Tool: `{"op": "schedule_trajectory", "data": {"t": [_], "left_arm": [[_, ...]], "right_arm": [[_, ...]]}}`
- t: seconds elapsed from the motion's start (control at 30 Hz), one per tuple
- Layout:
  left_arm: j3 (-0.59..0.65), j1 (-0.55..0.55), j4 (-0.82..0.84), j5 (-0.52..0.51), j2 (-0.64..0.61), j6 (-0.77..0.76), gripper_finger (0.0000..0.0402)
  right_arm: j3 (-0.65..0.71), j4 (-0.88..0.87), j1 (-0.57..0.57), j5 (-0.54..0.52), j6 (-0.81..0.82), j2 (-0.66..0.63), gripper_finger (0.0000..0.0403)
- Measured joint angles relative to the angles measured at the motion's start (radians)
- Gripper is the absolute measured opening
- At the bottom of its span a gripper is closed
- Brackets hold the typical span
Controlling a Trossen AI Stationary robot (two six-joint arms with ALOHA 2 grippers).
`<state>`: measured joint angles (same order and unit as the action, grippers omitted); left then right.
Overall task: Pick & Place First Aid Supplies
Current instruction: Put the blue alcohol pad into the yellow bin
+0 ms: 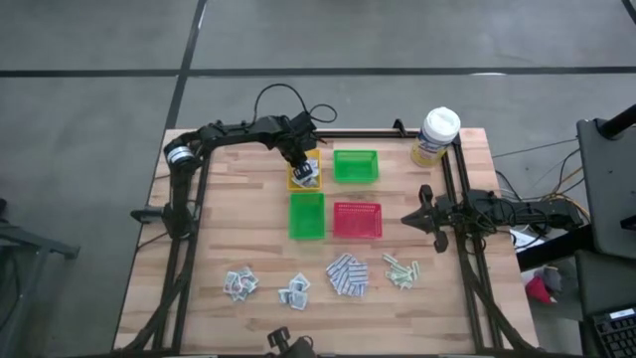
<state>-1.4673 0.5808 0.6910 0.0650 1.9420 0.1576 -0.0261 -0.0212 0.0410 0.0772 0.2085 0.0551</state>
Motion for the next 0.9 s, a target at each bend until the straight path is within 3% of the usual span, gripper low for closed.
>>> {"op": "schedule_trajectory", "data": {"t": [0.3, 0.67, 0.9], "left_arm": [[0.000, 0.000, -0.003, -0.001, -0.015, 0.000, 0.0009], [-0.006, -0.007, 0.049, -0.040, -0.098, -0.002, 0.0131], [-0.001, -0.108, 0.213, -0.039, -0.218, -0.078, 0.0148]], "right_arm": [[0.000, 0.000, 0.000, 0.000, 0.000, 0.000, 0.0028], [0.000, 0.000, 0.000, 0.000, 0.000, 0.000, 0.0028], [0.000, 0.000, 0.000, 0.000, 0.000, 0.000, 0.0028]]}}
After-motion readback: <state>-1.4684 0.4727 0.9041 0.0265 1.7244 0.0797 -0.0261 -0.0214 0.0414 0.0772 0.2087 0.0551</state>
